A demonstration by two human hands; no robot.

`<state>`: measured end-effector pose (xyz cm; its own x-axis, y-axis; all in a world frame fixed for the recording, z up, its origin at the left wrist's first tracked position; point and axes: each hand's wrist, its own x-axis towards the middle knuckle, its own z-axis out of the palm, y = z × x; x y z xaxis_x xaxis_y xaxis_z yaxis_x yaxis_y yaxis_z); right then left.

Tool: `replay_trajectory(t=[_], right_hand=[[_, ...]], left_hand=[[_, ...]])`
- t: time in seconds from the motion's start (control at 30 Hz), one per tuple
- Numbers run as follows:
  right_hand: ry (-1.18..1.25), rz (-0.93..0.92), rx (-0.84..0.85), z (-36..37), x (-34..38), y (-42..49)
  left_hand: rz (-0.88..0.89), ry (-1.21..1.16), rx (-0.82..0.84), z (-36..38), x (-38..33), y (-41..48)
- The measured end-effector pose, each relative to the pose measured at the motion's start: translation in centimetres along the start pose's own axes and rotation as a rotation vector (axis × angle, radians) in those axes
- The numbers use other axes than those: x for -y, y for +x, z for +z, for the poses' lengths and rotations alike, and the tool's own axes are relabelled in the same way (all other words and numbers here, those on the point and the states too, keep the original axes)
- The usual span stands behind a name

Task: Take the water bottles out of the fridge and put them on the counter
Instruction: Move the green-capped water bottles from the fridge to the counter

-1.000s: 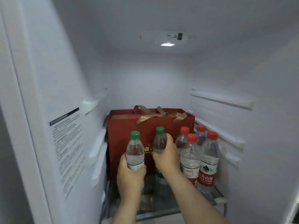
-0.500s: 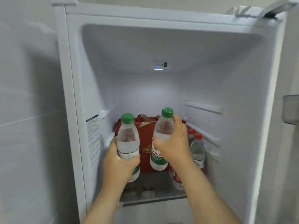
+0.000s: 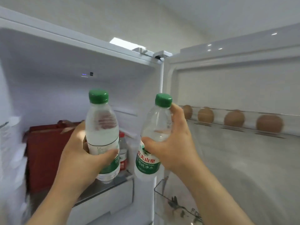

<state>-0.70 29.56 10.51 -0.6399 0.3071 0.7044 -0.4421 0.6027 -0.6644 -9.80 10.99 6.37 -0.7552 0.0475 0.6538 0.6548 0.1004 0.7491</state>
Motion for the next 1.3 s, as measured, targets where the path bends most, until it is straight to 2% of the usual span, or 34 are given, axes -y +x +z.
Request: replay_trajectory(t=[0.2,0.4,0.63,0.8,0.97,1.3], right_hand=[[-0.239,-0.001,-0.14,-11.5,5.7,-5.9],[-0.535,0.054,-0.297,-23.9,10.7,-13.9],[-0.751,0.148,-0.502,-38.2,13.1,-22.4],[-0.863,0.22,-0.595,-48.3,13.2,-28.3],[-0.936,0.274,-0.612,-56.3,12.1,-32.8],[-0.956,0.488,-0.769,-71.3,4.4,-38.2]], left_hand=[[0.094,-0.276,0.234,5.5,-7.4,-3.9],[0.204,-0.514,0.557,13.0,-16.0,-9.3],[0.326,-0.683,0.707,23.8,-26.0,-18.3],[0.254,-0.807,0.835,33.3,-32.7,-26.4],[0.186,-0.877,0.986,41.4,-36.9,-33.6],[0.058,-0.903,1.159,59.7,-39.6,-44.4]])
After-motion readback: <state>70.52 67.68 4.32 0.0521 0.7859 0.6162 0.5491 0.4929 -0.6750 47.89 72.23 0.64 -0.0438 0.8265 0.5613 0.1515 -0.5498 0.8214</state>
